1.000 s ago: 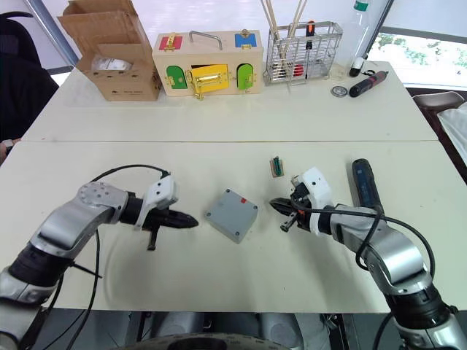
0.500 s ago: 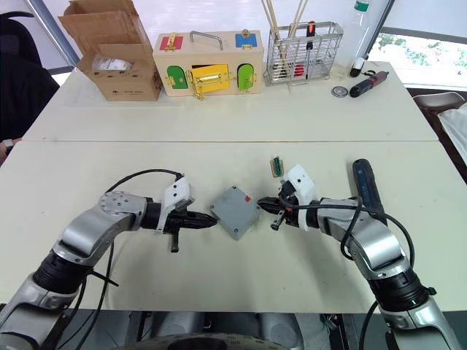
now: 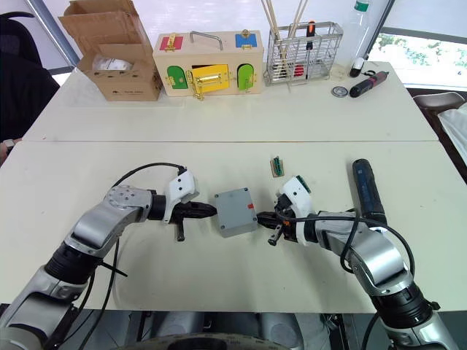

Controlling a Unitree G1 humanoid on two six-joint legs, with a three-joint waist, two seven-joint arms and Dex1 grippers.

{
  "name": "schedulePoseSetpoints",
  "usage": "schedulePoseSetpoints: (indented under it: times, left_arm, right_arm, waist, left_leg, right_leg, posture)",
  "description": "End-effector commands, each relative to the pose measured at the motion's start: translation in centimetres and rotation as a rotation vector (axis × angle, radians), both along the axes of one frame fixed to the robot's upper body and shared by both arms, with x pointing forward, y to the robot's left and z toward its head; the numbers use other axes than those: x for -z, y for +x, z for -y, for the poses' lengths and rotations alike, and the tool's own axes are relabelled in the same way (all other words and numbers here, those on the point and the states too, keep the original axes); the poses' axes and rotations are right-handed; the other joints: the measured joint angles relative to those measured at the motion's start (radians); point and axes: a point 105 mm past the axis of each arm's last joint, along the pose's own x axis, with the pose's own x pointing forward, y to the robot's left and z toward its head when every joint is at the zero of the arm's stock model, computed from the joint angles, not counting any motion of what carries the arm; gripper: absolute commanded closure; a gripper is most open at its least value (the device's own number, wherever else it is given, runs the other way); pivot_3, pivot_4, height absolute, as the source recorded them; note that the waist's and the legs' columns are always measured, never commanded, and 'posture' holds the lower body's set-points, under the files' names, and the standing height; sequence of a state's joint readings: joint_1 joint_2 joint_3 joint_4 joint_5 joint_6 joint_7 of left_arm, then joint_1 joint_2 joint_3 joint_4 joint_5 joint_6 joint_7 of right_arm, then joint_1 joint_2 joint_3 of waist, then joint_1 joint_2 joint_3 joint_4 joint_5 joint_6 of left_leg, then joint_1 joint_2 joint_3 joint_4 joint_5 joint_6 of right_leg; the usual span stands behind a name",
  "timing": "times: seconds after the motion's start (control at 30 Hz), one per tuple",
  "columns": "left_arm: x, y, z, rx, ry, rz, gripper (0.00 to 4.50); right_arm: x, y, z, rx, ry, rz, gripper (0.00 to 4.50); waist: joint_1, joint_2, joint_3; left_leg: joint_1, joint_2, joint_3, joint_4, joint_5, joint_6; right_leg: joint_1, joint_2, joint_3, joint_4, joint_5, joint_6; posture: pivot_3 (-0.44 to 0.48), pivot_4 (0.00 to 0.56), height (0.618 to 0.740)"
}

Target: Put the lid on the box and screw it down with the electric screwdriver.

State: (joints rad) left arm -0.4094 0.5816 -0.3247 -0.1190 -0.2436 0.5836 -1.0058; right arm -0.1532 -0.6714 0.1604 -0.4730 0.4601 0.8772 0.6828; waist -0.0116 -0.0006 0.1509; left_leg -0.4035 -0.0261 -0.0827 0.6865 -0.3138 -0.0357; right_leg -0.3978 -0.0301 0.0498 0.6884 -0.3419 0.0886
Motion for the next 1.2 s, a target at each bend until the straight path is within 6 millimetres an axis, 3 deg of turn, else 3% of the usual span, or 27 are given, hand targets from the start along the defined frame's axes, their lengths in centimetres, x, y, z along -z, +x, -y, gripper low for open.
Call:
schedulePoseSetpoints:
  times: [0.03,0.23,0.47,0.6,0.73,0.87,0.97,1.07,1.2]
  left_arm:
    - [-0.8,0.4,0.5,0.023,-0.002,0.056,4.5]
    - [-0.8,0.9,0.8,0.0,-0.02,0.071,4.5]
    - [-0.6,0.1,1.2,0.024,-0.03,0.04,4.5]
    - [-0.3,-1.2,0.6,0.072,-0.006,-0.011,4.5]
    - [-0.4,-1.1,-1.0,0.06,0.036,-0.022,4.5]
    - [-2.4,0.0,-3.2,0.04,0.073,0.015,4.5]
    - [-4.6,0.7,-3.6,0.037,0.047,0.043,4.5]
    - [-8.3,1.6,-2.3,0.056,-0.056,0.105,4.5]
    - [-11.4,1.3,-0.5,0.107,-0.125,0.164,4.5]
  right_arm:
    - [-0.7,-0.8,-1.0,-0.05,0.019,0.008,4.47]
    - [0.1,-1.8,-1.0,-0.068,-0.017,-0.03,4.47]
    - [-0.4,-1.2,-0.8,-0.045,-0.018,0.0,4.47]
    - [-0.5,-0.7,-0.3,-0.033,-0.038,0.019,4.47]
    - [-1.4,-0.6,1.0,-0.015,-0.074,0.043,4.47]
    - [-4.0,-1.0,2.6,-0.023,-0.092,0.14,4.47]
    - [-5.7,-0.5,3.9,0.013,-0.085,0.175,4.47]
    - [-8.4,2.3,4.9,0.128,0.071,0.242,4.47]
    - [-8.3,6.4,5.6,0.273,0.126,0.33,4.47]
  waist:
    - [0.001,0.0,0.0]
    - [0.0,0.0,0.0]
    - [0.0,0.0,0.0]
    - [-0.002,0.0,0.0]
    - [0.0,0.0,0.0]
    - [0.0,0.0,0.0]
    - [0.0,-0.001,0.0]
    - [-0.001,-0.001,0.0]
    - [-0.004,-0.001,0.0]
  left_leg:
    - [0.0,0.0,0.0,0.0,0.0,0.0]
    - [0.0,0.0,0.0,0.0,0.0,0.0]
    - [0.0,0.0,0.0,0.0,0.0,0.0]
    - [0.001,0.0,0.0,0.0,0.0,0.0]
    - [0.001,0.0,0.0,0.0,0.0,0.0]
    - [0.001,0.0,0.0,0.0,0.0,0.0]
    - [0.0,0.0,0.0,0.0,0.0,0.0]
    - [0.001,0.0,0.0,0.0,0.0,0.0]
    - [0.002,0.0,0.0,0.0,0.0,0.0]
  right_leg:
    - [0.0,0.0,0.0,0.0,0.0,0.0]
    - [0.0,0.0,0.0,0.0,0.0,0.0]
    - [0.0,0.0,0.0,0.0,0.0,0.0]
    - [0.0,0.0,0.0,0.0,0.0,0.0]
    - [0.0,0.0,0.0,0.0,0.0,0.0]
    - [0.0,0.0,0.0,0.0,0.0,0.0]
    - [0.0,0.0,0.0,0.0,0.0,0.0]
    - [0.002,0.0,0.0,0.0,0.0,0.0]
    - [0.002,0.001,0.0,0.0,0.0,0.0]
  posture:
    - [0.0,0.15,0.74]
    - [0.0,0.15,0.74]
    - [0.0,0.15,0.74]
    - [0.0,0.15,0.74]
    - [0.0,0.15,0.74]
    - [0.0,0.15,0.74]
    - [0.0,0.15,0.74]
    - [0.0,0.15,0.74]
    - [0.0,0.15,0.74]
